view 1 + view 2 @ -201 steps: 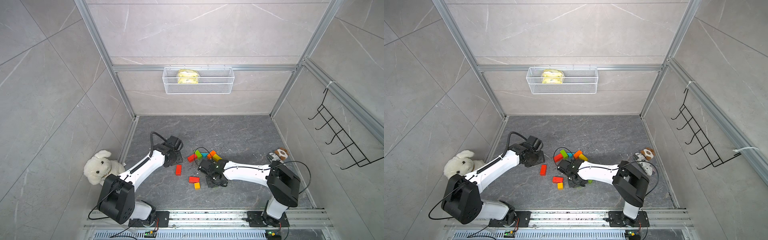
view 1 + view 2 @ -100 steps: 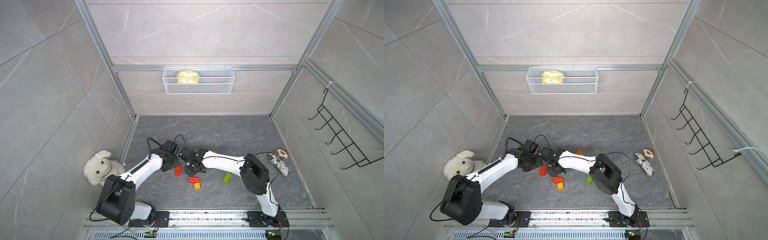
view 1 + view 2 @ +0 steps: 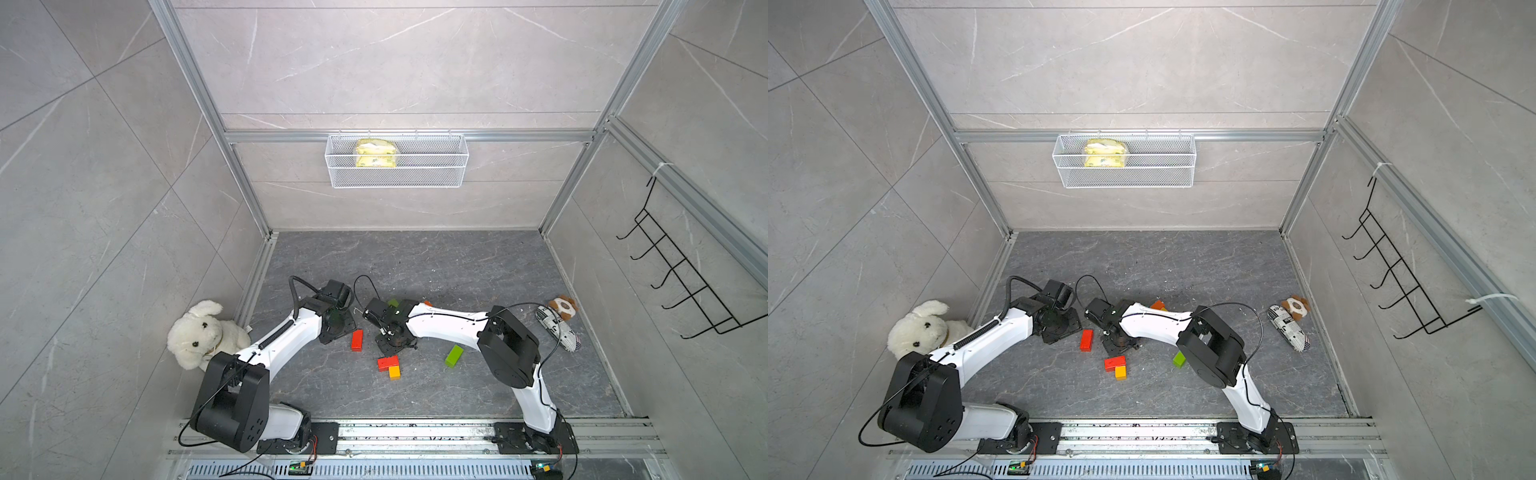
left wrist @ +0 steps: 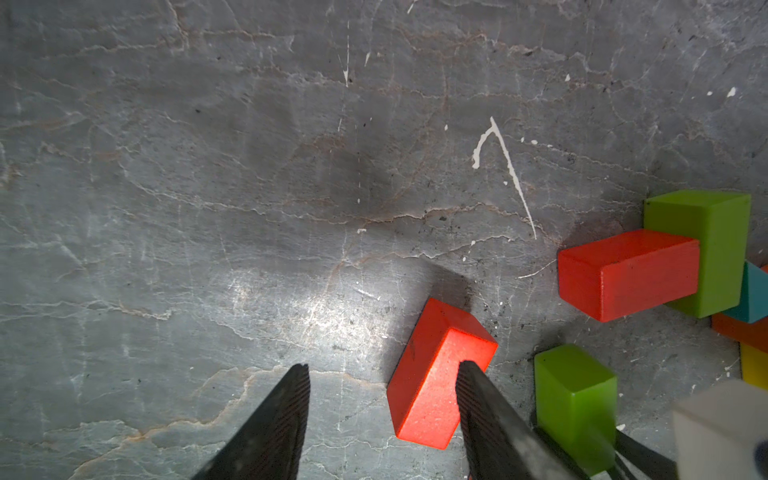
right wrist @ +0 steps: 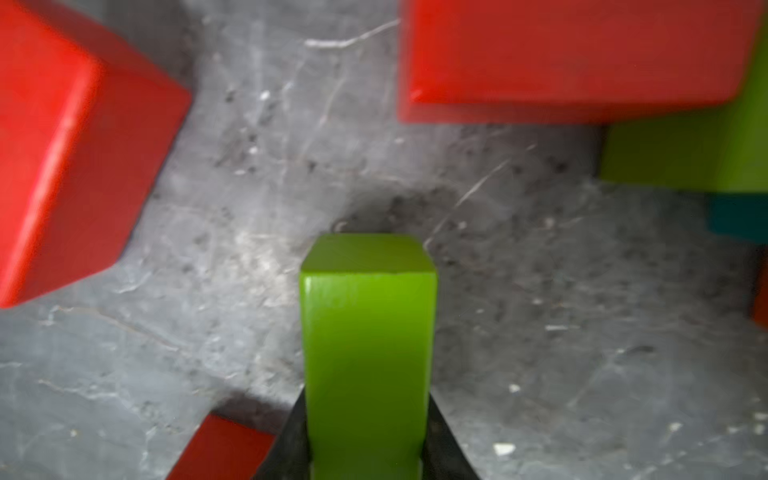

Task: Assemble a heart with building blocks
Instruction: Assemble the building block at the center of the board.

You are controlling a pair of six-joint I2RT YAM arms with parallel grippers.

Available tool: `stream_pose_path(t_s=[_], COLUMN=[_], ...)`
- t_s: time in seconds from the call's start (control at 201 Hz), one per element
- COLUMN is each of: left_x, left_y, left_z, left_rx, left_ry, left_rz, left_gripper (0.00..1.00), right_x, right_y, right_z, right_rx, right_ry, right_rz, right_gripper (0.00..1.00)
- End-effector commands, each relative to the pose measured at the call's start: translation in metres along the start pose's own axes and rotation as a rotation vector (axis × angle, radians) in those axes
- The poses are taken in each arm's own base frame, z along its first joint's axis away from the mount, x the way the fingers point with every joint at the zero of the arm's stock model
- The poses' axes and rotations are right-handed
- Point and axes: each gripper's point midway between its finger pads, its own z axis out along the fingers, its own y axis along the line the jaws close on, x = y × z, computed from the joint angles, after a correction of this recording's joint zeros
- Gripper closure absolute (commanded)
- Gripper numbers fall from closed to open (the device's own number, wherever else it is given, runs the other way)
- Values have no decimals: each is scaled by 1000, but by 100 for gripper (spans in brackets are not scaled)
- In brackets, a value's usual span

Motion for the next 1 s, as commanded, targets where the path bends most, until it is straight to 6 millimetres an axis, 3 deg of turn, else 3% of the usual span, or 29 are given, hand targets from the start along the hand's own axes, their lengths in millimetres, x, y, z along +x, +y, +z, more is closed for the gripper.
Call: stream_pose_path(t_s=[0.0, 0.458, 0.578, 0.767, 0.991], left_x=[-4, -3, -2, -1, 0], left_y=[-6, -5, -4, -4, -6], left_z=[-6, -2, -1, 0, 3], left_rx=[39, 34, 31, 31, 35], left_ry=[-13, -7, -5, -1, 7], left_rz=[-4, -3, -1, 1, 0], left_gripper=[40, 40, 40, 40, 40], right_x=[-15, -20, -23, -25, -29], right_y=[-6, -5, -7, -7, -7], right_z=[-13, 3, 4, 1, -7], right_rx=[-27, -40, -32, -29, -35], right_ry=[-38, 3, -1, -7, -28], right_rz=[-2, -20, -13, -12, -4], right_gripper=[82, 81, 77, 60, 54])
